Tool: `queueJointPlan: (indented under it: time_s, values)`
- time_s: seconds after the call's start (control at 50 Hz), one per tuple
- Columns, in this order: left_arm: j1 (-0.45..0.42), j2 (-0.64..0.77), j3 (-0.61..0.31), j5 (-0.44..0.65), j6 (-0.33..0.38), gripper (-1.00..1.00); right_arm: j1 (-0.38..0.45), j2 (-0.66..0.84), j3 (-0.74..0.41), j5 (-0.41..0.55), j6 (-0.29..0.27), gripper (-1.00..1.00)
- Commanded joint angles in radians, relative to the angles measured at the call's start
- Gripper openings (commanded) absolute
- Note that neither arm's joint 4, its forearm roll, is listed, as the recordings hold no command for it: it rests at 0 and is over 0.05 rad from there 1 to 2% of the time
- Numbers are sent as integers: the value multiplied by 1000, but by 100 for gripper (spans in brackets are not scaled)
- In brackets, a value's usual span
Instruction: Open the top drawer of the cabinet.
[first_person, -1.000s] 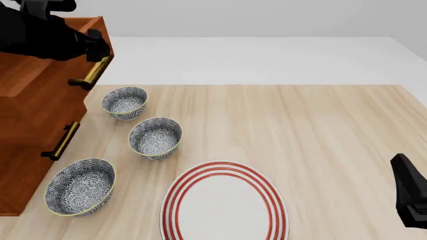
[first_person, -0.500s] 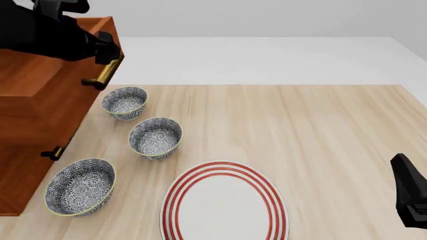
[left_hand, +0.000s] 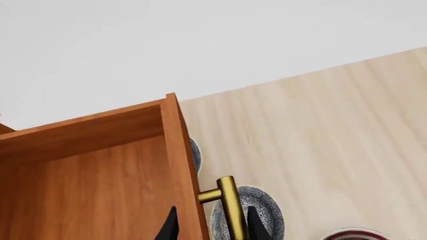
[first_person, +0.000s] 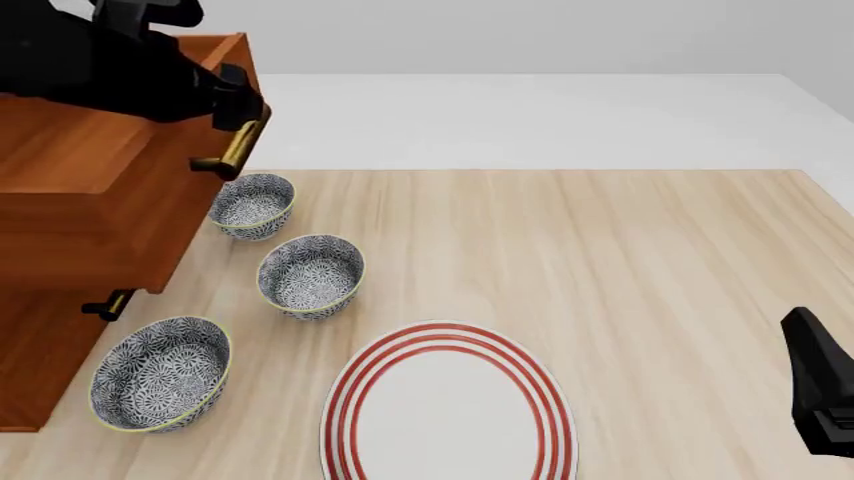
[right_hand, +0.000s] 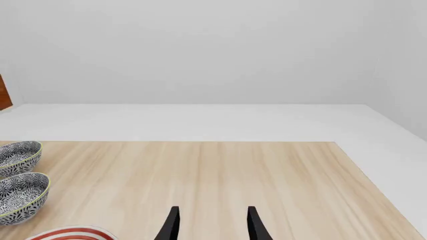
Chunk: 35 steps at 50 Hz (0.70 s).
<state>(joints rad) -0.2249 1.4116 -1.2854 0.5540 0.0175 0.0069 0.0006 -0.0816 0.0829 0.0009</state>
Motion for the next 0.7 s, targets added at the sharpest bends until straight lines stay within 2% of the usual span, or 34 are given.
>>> queueJointPlan:
  time_s: [0.02, 0.7]
  values:
    - [-36, 69, 85, 16, 58, 100, 0, 0, 0, 0, 0, 100]
    - [-97, 66, 97, -4, 18, 100, 0, 0, 0, 0, 0, 100]
